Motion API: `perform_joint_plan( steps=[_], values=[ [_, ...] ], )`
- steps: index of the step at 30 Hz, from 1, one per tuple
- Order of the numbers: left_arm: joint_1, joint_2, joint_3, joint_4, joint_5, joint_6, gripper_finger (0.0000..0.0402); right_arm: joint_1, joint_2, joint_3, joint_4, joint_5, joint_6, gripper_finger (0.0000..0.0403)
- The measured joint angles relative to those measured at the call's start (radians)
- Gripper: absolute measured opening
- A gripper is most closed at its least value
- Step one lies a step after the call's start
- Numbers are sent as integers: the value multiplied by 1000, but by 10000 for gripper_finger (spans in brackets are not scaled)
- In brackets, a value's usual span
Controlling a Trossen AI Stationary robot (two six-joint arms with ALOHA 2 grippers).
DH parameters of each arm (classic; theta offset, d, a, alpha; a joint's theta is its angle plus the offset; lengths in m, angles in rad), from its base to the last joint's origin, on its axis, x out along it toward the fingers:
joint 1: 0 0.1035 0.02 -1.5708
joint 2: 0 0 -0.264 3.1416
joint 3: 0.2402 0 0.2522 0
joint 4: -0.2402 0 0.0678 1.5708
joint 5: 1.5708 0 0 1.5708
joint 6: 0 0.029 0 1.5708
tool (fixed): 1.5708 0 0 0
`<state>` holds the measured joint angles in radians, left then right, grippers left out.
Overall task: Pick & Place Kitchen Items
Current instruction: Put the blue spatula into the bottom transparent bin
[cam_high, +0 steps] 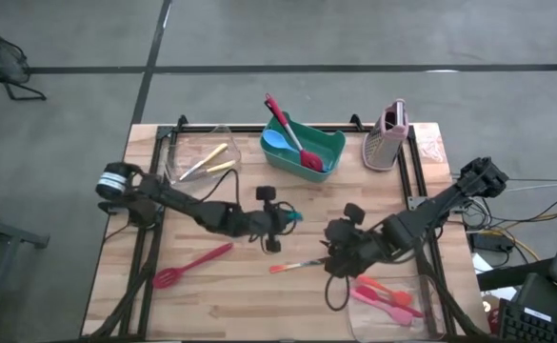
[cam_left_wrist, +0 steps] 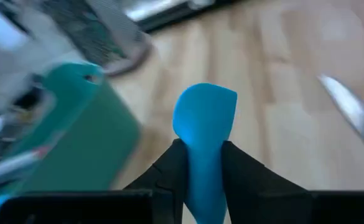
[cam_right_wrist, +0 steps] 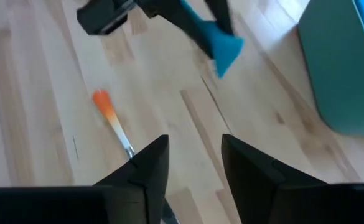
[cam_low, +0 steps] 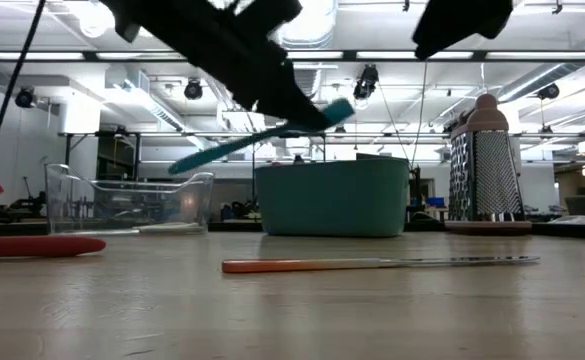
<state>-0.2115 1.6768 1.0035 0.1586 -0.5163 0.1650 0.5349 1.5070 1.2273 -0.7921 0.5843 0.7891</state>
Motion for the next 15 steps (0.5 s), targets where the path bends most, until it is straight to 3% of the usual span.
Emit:
perform_joint_plan(
  steps=[3,9,15],
  values=[
    [-44,-3,1,14,-103,25,78,-21,0,-22,76,15,-31,172],
    [-96,-4,0,52,-174,52,78,-78,0,-63,278,21,-172,225],
    [-126,-4,1,83,-218,72,78,-142,0,-112,384,11,-218,249]
  ],
)
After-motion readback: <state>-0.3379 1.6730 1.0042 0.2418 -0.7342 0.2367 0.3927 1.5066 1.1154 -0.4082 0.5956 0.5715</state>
